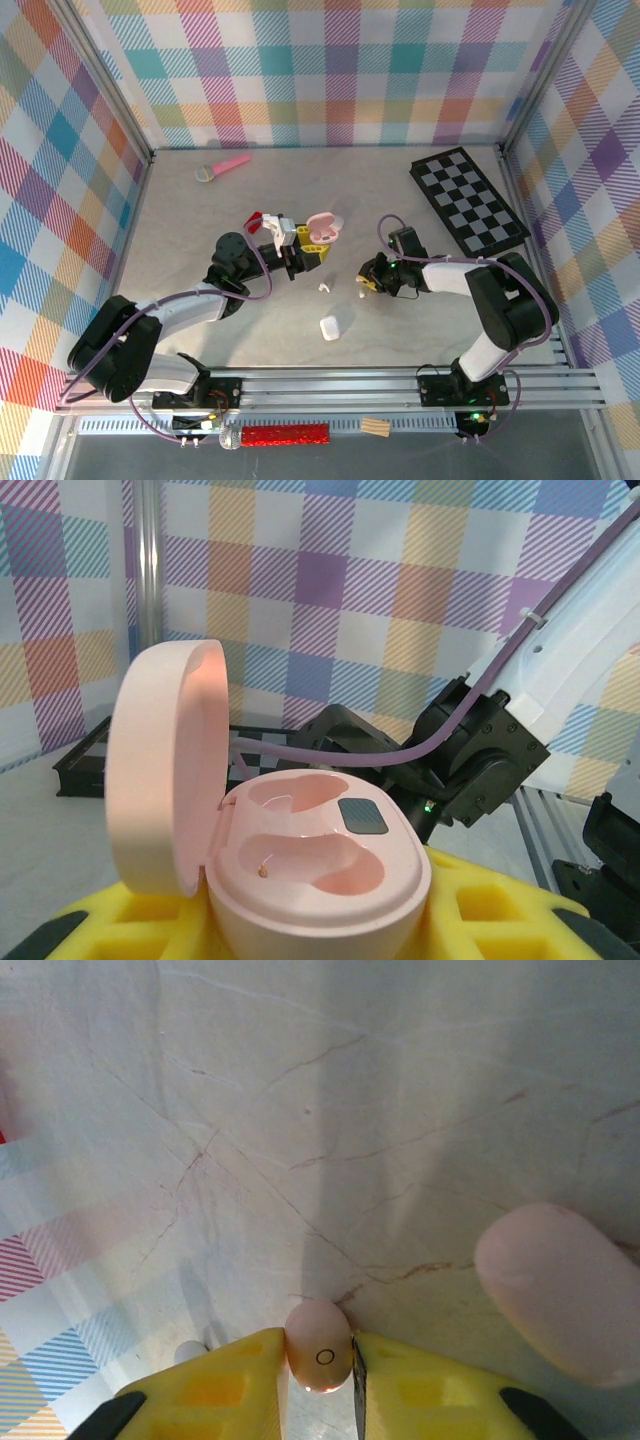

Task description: Insert the wireless bluetooth earbuds into the charging case

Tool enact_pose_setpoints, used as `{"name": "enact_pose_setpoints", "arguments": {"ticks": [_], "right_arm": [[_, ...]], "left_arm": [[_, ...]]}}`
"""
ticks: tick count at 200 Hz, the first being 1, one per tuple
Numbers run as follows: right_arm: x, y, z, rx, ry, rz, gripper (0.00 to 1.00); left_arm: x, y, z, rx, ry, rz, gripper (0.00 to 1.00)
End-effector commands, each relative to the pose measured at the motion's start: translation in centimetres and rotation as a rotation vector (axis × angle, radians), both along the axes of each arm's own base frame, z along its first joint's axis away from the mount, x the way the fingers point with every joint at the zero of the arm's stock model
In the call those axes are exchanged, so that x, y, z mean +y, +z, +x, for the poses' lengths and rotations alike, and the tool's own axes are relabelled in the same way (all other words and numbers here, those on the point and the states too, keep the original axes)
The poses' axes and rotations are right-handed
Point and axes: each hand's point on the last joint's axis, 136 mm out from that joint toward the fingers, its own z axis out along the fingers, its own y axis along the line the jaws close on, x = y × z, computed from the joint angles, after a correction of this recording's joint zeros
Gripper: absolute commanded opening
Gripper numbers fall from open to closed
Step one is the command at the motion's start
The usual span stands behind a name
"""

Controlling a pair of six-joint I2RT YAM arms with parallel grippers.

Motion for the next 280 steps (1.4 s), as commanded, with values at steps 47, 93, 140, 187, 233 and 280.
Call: {"name": "enact_pose_setpoints", "arguments": {"ticks": [47,93,140,187,233,280], "right_arm": [[0.4,-0.1,1.5,-0.027,-0.018,0.006,0.18],[-0.7,2.3,1.4,-0.092,0.023,-0.086,0.18],[-3.6,5.2,0.4,-0.144,0.152,-0.318,0.18],[-5.8,6.3,-0.9,-0.082,0.275,-0.486,0.17],[-6.9,5.8,-1.9,0.005,0.376,-0.577,0.17],[-7.7,5.8,-2.0,0.024,0.407,-0.64,0.17]], "left_arm": [[0.5,0.9,-0.6,-0.037,-0.01,-0.018,0.38],[0.6,0.1,-0.2,-0.038,0.012,0.0,0.38],[0.3,-1.2,0.5,-0.027,0.021,0.02,0.38],[-0.1,-2.2,0.8,-0.022,0.007,0.042,0.38],[-0.4,-2.6,0.9,-0.016,-0.01,0.054,0.38],[-0.5,-2.8,1.2,-0.011,-0.006,0.055,0.38]]}}
